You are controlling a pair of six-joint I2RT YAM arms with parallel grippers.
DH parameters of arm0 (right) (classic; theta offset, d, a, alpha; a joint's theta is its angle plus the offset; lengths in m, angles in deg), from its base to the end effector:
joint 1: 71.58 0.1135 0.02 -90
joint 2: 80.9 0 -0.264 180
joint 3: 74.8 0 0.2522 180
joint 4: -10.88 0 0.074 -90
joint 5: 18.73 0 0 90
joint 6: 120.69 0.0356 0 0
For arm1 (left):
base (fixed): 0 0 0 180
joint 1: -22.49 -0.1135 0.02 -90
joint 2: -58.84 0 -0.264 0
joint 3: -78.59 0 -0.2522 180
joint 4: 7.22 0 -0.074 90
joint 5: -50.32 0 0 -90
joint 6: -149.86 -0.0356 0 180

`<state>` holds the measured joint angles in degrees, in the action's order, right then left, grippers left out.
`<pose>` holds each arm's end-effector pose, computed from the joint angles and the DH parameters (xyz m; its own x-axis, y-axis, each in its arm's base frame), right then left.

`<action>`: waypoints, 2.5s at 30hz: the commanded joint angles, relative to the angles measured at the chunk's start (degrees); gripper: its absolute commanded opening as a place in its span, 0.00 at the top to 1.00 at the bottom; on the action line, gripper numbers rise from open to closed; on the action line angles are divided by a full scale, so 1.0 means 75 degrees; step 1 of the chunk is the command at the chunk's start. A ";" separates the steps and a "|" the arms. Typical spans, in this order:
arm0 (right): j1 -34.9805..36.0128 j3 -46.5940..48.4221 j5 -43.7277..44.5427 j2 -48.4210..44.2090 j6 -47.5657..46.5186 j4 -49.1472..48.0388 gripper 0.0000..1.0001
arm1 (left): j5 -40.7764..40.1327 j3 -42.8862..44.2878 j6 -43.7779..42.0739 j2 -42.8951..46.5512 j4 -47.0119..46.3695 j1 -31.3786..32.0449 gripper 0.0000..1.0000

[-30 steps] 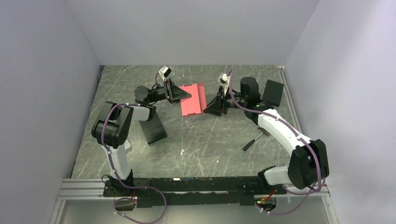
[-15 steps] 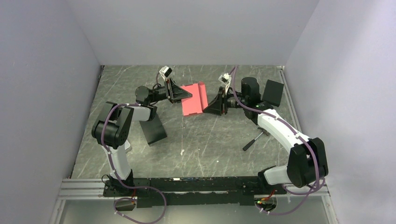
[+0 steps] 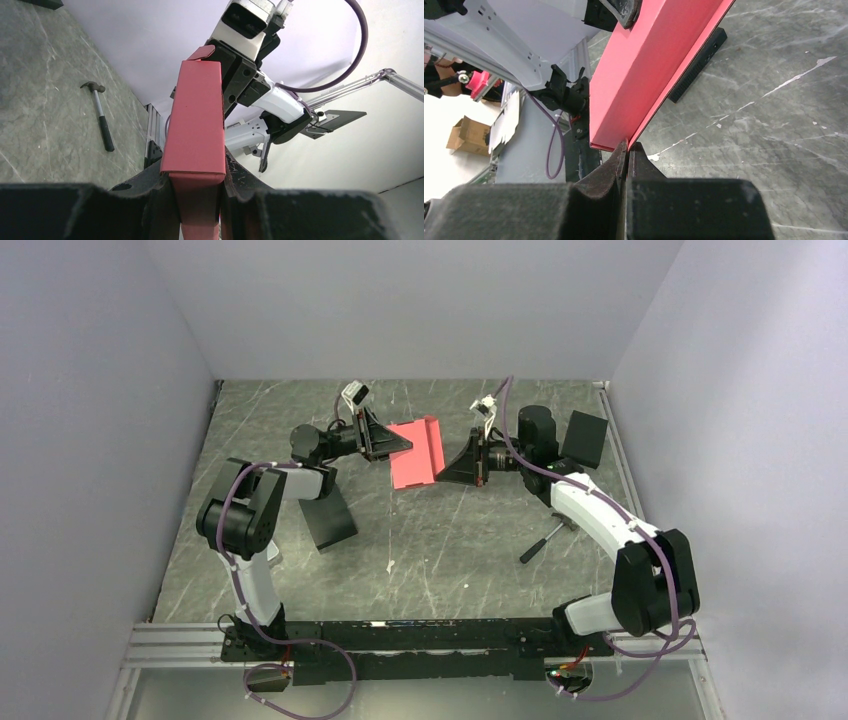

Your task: Fold the paper box

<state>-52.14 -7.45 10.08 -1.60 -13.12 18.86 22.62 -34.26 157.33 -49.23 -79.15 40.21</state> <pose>0.2757 0.1304 0.2896 -0.5893 -0.0537 -0.8061 -0.7964 0.2061 0.5685 0.3429 -0.1427 0.2459 -0.9208 -0.1896 -0.3408 0.3742 -0.1830 -0.9091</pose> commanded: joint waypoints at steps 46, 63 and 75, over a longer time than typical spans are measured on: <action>-0.0694 0.1024 -0.0903 0.0529 0.2735 -0.1058 0.38 | 0.2351 -0.0405 -0.3186 0.1227 -0.0433 0.0427 0.94; -0.0400 0.1115 -0.0935 0.0460 0.2176 -0.0466 0.57 | 0.2342 -0.0441 -0.3188 0.1209 -0.0428 0.0426 0.94; -0.0257 0.1312 -0.0651 0.0390 0.1466 0.0300 0.66 | 0.2304 -0.0415 -0.3168 0.1194 -0.0422 0.0415 0.94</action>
<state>-54.93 -0.17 3.46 3.30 1.69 18.27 40.72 -37.80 134.43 -42.34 -78.93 43.20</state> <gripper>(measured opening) 0.360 0.305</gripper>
